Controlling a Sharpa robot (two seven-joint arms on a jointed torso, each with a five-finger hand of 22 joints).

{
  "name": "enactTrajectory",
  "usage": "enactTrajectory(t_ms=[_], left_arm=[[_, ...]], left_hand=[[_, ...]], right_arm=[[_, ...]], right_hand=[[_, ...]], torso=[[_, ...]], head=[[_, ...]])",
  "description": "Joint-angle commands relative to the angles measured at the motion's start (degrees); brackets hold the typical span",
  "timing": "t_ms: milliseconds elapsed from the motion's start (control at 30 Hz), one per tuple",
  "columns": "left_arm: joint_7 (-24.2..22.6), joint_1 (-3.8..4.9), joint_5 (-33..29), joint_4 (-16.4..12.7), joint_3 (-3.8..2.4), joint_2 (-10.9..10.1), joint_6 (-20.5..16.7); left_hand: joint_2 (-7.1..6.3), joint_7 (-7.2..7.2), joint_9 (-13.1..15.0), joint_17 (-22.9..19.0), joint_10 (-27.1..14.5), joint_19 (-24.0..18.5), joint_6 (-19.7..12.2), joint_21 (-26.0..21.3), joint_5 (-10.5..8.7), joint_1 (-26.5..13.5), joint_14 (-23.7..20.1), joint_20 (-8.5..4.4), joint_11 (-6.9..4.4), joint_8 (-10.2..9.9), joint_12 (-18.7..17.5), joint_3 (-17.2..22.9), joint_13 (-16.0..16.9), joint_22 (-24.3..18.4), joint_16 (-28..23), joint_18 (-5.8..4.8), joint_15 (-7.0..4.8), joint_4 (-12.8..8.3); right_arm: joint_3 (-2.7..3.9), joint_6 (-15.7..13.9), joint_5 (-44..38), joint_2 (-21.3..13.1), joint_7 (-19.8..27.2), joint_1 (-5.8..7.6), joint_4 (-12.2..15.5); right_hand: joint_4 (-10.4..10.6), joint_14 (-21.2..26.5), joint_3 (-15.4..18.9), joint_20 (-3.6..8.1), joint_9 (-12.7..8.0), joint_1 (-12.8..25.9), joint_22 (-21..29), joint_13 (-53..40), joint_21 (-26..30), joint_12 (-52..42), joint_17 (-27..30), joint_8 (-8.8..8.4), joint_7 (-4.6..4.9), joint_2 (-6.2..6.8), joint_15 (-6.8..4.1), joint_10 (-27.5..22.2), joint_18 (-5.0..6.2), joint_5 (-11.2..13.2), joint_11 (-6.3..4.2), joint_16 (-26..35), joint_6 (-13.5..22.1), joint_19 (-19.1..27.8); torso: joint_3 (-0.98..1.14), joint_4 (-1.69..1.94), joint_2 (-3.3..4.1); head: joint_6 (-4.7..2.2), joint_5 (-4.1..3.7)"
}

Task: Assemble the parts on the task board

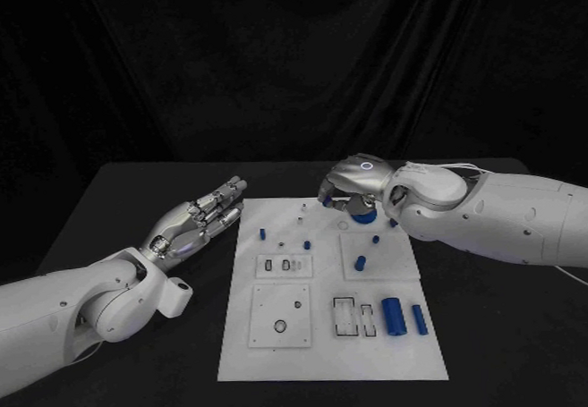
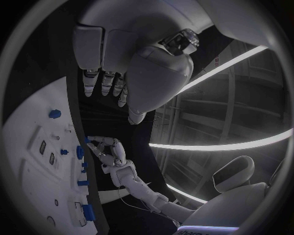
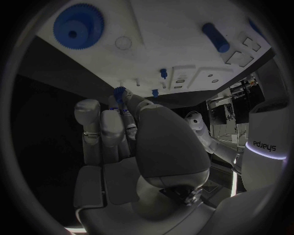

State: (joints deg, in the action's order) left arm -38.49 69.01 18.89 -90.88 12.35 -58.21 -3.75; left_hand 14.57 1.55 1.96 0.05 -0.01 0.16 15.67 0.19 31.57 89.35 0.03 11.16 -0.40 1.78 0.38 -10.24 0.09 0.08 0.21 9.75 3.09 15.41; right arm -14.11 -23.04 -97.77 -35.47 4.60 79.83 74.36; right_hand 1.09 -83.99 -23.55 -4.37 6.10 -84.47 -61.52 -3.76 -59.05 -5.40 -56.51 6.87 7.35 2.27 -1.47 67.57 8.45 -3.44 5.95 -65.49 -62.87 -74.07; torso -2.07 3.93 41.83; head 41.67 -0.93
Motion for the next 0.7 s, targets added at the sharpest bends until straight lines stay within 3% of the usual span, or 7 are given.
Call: enactTrajectory(t_ms=[33,167,333,400,533,700], left_arm=[[-0.8,0.12,0.0,-0.1,-0.05,0.1,0.1],[-1.0,0.12,0.0,0.0,-0.05,0.3,0.0],[-1.1,0.12,0.0,0.1,-0.05,0.6,-0.2],[-1.2,0.12,0.0,0.2,-0.05,0.7,-0.2],[-1.3,0.12,0.0,0.4,-0.05,0.9,-0.5],[-1.4,0.12,0.0,0.5,-0.05,0.9,-0.7]], left_hand=[[-0.14,-0.08,-0.1,-0.1,0.0,-0.2,-1.3,-0.2,0.23,0.5,0.0,0.46,0.07,0.0,-0.4,0.4,-0.1,-0.1,-0.2,0.55,0.66,0.1],[-0.20,-1.45,-0.4,-0.1,0.0,-0.2,-4.2,-0.2,0.05,0.3,0.0,0.48,0.14,-0.3,-0.4,0.5,-0.1,-0.1,-0.2,0.52,0.71,0.4],[-0.33,-4.39,-0.7,-0.1,0.0,-0.2,-7.5,-0.2,0.06,0.2,0.0,0.52,1.50,-0.6,-0.4,0.7,-0.1,-0.1,-0.2,0.51,0.83,0.5],[-0.41,-7.12,-1.1,-0.1,0.0,-0.2,-10.5,-0.2,0.06,0.1,0.0,0.61,2.32,-0.9,-0.4,0.8,-0.1,-0.1,-0.2,0.51,0.97,0.5],[-0.47,-9.65,-1.6,-0.1,0.0,-0.2,-13.8,-0.2,-0.02,0.0,0.0,0.74,2.34,-1.4,-0.4,1.0,-0.1,-0.1,-0.2,0.50,1.24,0.5],[-0.49,-11.43,-1.8,-0.1,0.0,-0.2,-15.1,-0.2,-0.02,0.0,0.0,0.83,2.11,-1.6,-0.4,1.1,-0.1,-0.1,-0.2,0.50,1.41,0.4]], right_arm=[[0.03,-2.1,2.0,1.6,0.4,0.28,-1.5],[0.05,-1.3,2.1,4.0,0.4,0.31,-3.8],[0.07,0.1,2.2,6.6,0.2,-0.09,-6.5],[0.07,0.6,2.2,7.2,0.1,-0.26,-7.3],[0.08,1.5,2.2,8.4,-0.2,-0.58,-8.7],[0.10,2.2,2.2,9.1,-0.5,-0.72,-9.6]], right_hand=[[0.0,-0.2,0.3,-0.50,-0.1,-0.3,-0.2,0.0,-0.4,0.2,-0.2,0.18,-0.02,-0.04,0.38,2.9,-1.11,0.1,-2.31,-0.2,-0.3,-0.1],[0.1,-0.2,0.7,-0.60,-0.1,-0.1,-0.4,0.1,-0.4,0.6,-0.2,-0.10,0.08,0.23,0.48,2.7,-1.10,0.1,-2.18,-0.2,-0.1,-0.1],[0.4,-0.2,0.9,-0.70,-0.2,0.2,-0.5,0.1,-0.4,1.1,-0.2,-0.39,0.13,0.34,0.58,2.5,-1.11,0.0,-2.06,-0.2,0.2,-0.1],[0.4,-0.2,1.0,-0.73,-0.3,0.3,-0.6,0.1,-0.5,1.2,-0.2,-0.48,0.15,0.38,0.60,2.5,-1.12,0.0,-2.03,-0.2,0.3,-0.2],[0.5,-0.2,1.0,-0.78,-0.3,0.4,-0.7,0.1,-0.5,1.4,-0.1,-0.66,0.17,0.44,0.65,2.3,-1.12,0.0,-1.98,-0.2,0.5,-0.1],[0.6,-0.1,1.1,-0.84,-0.4,0.4,-0.8,0.1,-0.6,1.7,-0.1,-0.86,0.19,0.52,0.70,2.1,-1.15,0.0,-1.92,-0.1,0.7,-0.1]], torso=[[-0.06,0.23,0.36],[-0.11,0.44,0.56],[-0.16,0.63,0.79],[-0.14,0.68,0.85],[-0.16,0.72,0.78],[-0.19,0.57,0.69]], head=[[-0.27,-0.20],[-0.46,-0.45],[-0.57,-0.79],[-0.72,-0.82],[-0.84,-0.92],[-0.63,-0.79]])
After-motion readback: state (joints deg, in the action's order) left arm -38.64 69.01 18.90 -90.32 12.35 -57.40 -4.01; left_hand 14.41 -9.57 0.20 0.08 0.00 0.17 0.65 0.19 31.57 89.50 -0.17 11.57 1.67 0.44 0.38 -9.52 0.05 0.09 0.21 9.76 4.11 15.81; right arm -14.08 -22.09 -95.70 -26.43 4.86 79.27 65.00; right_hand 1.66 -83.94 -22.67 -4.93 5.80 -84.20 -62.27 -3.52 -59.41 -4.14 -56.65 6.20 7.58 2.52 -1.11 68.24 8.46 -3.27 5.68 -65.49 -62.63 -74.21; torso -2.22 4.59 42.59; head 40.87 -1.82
